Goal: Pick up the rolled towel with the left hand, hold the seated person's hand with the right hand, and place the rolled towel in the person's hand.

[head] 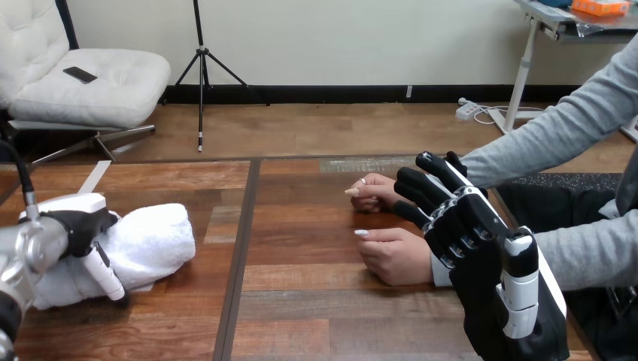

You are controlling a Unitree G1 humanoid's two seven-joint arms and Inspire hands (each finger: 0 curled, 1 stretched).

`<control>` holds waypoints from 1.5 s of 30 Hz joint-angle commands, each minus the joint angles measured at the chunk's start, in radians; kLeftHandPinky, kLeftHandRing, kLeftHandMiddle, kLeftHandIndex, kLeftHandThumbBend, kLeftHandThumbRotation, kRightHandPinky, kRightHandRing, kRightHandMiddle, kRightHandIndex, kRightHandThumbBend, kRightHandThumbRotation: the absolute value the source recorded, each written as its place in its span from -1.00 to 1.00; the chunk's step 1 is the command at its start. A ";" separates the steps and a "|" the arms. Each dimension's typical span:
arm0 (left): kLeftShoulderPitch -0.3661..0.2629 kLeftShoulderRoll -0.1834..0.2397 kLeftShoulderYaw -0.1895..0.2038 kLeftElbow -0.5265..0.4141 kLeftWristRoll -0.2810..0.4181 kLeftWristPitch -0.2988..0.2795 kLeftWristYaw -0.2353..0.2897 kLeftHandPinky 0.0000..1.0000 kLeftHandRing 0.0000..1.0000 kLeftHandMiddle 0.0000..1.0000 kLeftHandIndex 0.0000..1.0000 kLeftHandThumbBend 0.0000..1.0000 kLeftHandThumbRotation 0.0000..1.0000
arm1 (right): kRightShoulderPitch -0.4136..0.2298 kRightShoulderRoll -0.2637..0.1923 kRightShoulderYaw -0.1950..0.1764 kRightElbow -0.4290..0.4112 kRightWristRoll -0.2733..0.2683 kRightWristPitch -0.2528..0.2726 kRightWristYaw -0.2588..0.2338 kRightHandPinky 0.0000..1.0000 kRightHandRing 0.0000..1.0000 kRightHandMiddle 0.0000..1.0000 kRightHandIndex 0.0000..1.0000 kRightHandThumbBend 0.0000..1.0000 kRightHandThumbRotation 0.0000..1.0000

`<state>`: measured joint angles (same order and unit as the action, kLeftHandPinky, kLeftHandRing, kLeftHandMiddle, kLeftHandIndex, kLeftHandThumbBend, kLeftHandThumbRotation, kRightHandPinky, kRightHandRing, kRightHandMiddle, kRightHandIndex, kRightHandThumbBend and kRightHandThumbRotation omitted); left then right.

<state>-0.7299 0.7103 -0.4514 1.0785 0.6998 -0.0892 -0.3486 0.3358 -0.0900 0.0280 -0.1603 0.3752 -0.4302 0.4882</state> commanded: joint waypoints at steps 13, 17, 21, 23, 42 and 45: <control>-0.054 -0.033 -0.025 0.054 0.014 0.043 -0.017 0.14 0.29 0.42 0.51 0.59 -0.86 | -0.036 -0.004 -0.009 -0.054 0.010 -0.013 -0.002 0.75 0.79 0.74 0.76 0.62 0.85; -0.053 -0.035 -0.023 0.050 0.014 0.049 -0.018 0.13 0.27 0.38 0.42 0.56 -0.94 | -0.036 -0.003 -0.010 -0.056 0.001 -0.016 -0.007 0.75 0.79 0.74 0.76 0.62 0.87; -0.049 -0.037 -0.013 0.058 0.004 0.041 -0.002 -0.01 0.14 0.26 0.29 0.52 -0.98 | -0.038 -0.002 -0.011 -0.053 -0.002 -0.021 -0.008 0.75 0.79 0.73 0.75 0.63 0.88; -0.044 -0.035 -0.008 0.055 -0.002 0.032 0.008 -0.07 0.07 0.20 0.23 0.50 -0.99 | -0.038 -0.002 -0.011 -0.053 -0.001 -0.021 -0.009 0.74 0.79 0.73 0.75 0.63 0.88; -0.025 -0.018 -0.001 0.052 -0.011 -0.031 0.080 0.05 0.22 0.26 0.00 0.44 -1.00 | -0.045 -0.009 -0.011 -0.055 0.003 -0.005 -0.014 0.74 0.78 0.72 0.75 0.62 0.88; -0.024 -0.018 0.000 0.069 -0.011 -0.047 0.103 0.11 0.27 0.30 0.02 0.42 -1.00 | -0.047 -0.010 -0.011 -0.052 0.002 -0.006 -0.013 0.74 0.78 0.72 0.75 0.62 0.88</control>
<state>-0.7429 0.6918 -0.4545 1.1325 0.6980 -0.1083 -0.2902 0.3357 -0.0927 0.0260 -0.1617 0.3736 -0.4303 0.4771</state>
